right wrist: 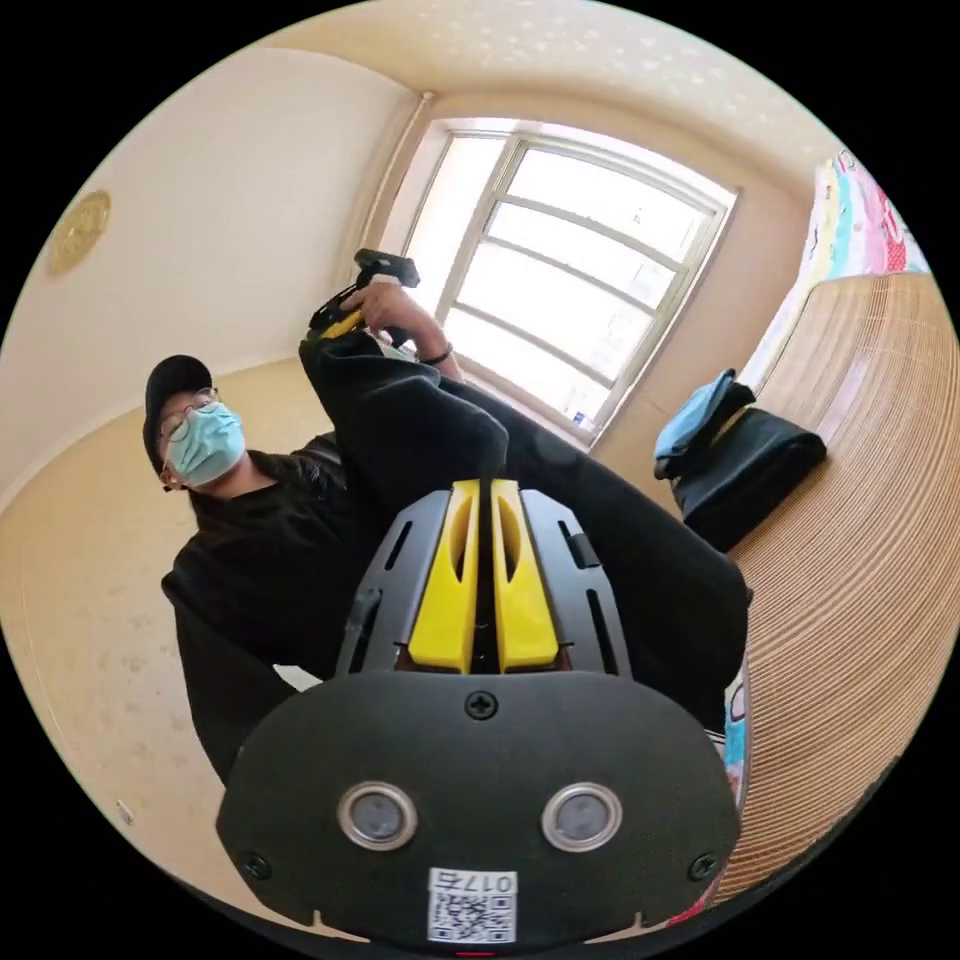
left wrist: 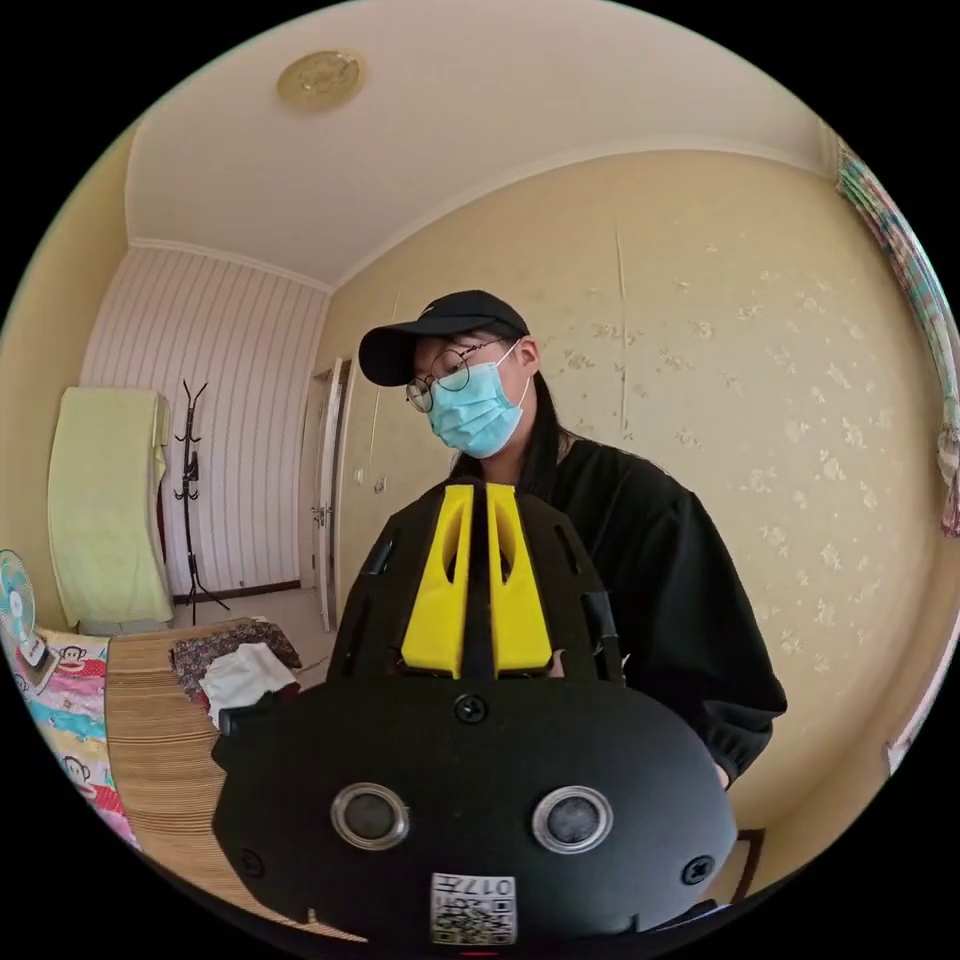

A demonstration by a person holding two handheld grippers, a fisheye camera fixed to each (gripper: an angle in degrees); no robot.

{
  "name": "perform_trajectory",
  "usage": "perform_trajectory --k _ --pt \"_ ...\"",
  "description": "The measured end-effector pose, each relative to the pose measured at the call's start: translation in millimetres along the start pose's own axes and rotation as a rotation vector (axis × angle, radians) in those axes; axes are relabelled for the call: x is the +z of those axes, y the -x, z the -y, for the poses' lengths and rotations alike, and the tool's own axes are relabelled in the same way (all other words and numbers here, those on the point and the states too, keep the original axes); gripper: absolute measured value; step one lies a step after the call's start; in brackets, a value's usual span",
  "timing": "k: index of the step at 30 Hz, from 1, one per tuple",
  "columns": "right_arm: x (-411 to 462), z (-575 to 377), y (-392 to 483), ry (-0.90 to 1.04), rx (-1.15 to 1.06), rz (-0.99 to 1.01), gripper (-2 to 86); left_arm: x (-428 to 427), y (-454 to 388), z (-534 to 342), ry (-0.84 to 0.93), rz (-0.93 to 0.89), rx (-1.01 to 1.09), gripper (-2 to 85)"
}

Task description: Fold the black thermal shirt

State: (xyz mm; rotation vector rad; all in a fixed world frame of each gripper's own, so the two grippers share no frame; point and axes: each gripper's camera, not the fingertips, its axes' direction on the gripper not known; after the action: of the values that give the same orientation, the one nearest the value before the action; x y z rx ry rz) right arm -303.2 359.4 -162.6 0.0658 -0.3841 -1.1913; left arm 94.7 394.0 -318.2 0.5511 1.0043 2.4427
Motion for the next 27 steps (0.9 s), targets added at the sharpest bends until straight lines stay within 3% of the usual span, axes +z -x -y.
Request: perform_trajectory --k 4,7,10,13,17,21,24,27 --pt "-62 30 114 -0.297 -0.191 -0.441 2.4 -43 -43 -8 -0.018 0.325 -0.113 0.4" --pt "-73 33 191 -0.454 -0.372 -0.587 2.3 -84 -70 -28 -0.12 0.68 -0.313 0.4" --pt "-69 29 230 -0.479 -0.475 -0.596 2.3 -95 -105 -52 -0.201 0.932 -0.359 0.3" --pt "-56 21 242 -0.464 -0.536 -0.629 2.3 -79 -120 -70 -0.235 1.014 -0.343 0.0" --pt "-56 4 242 -0.503 -0.554 -0.596 2.2 -50 -113 -85 -0.279 1.006 -0.348 -0.3" --pt "-51 8 258 -0.494 -0.563 -0.711 2.2 -41 -97 -77 -0.371 0.983 -0.346 -0.5" --pt "-62 38 259 -0.449 -0.504 -0.765 2.2 -48 -70 -48 -0.337 1.028 -0.359 -0.5" --pt "-88 86 223 -0.363 -0.355 -0.897 2.2 -75 0 -37 -0.238 1.058 -0.509 -0.6"
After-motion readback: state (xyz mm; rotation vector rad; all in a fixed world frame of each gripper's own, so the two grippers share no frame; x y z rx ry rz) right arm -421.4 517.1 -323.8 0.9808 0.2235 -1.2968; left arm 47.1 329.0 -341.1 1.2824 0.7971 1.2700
